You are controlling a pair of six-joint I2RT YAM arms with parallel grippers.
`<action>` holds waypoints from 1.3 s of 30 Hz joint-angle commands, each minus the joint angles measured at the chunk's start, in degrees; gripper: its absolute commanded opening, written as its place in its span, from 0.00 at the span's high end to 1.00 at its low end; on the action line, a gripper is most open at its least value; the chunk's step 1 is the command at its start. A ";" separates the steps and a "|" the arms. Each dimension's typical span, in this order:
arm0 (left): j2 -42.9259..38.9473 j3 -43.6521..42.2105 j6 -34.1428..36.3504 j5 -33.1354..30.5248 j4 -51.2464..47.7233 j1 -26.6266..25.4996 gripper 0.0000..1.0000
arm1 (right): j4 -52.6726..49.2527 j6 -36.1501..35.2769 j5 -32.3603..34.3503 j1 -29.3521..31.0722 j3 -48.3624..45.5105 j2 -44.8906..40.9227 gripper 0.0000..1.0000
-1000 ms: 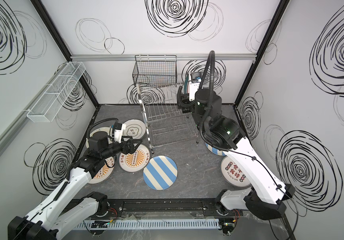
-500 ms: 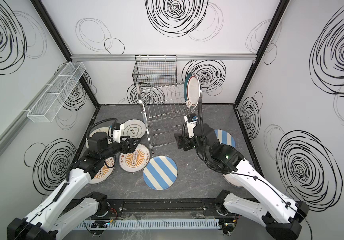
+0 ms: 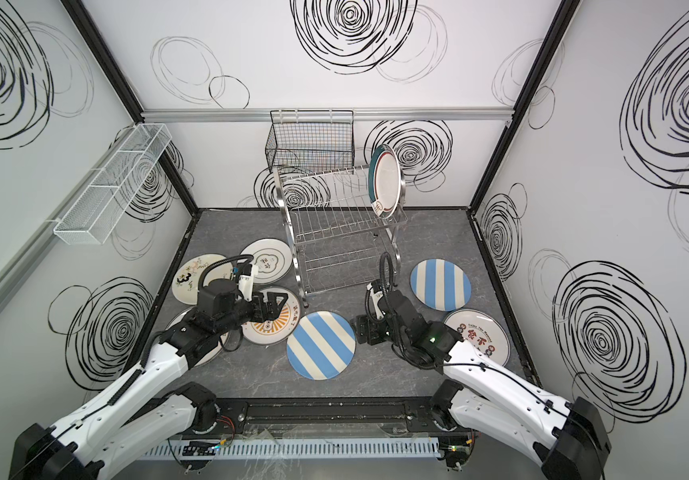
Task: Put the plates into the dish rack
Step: 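Move both grippers down to the blue-and-cream striped plate nearest the robot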
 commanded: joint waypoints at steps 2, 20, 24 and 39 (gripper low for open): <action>0.22 -0.62 -6.27 -9.08 -1.74 -5.76 0.04 | 10.43 2.74 -6.09 -1.80 -4.59 2.00 0.16; 5.75 -4.77 -14.00 -11.64 -5.31 -19.11 0.04 | 18.74 5.74 -11.87 -4.85 -13.52 3.91 0.17; 5.23 -7.19 -14.27 -10.74 -2.64 -19.55 0.04 | 20.57 6.02 -12.42 -4.77 -15.58 3.99 0.18; 8.55 -10.02 -13.21 -7.08 4.05 -20.59 0.04 | 24.87 6.92 -16.77 -4.41 -13.92 13.29 0.20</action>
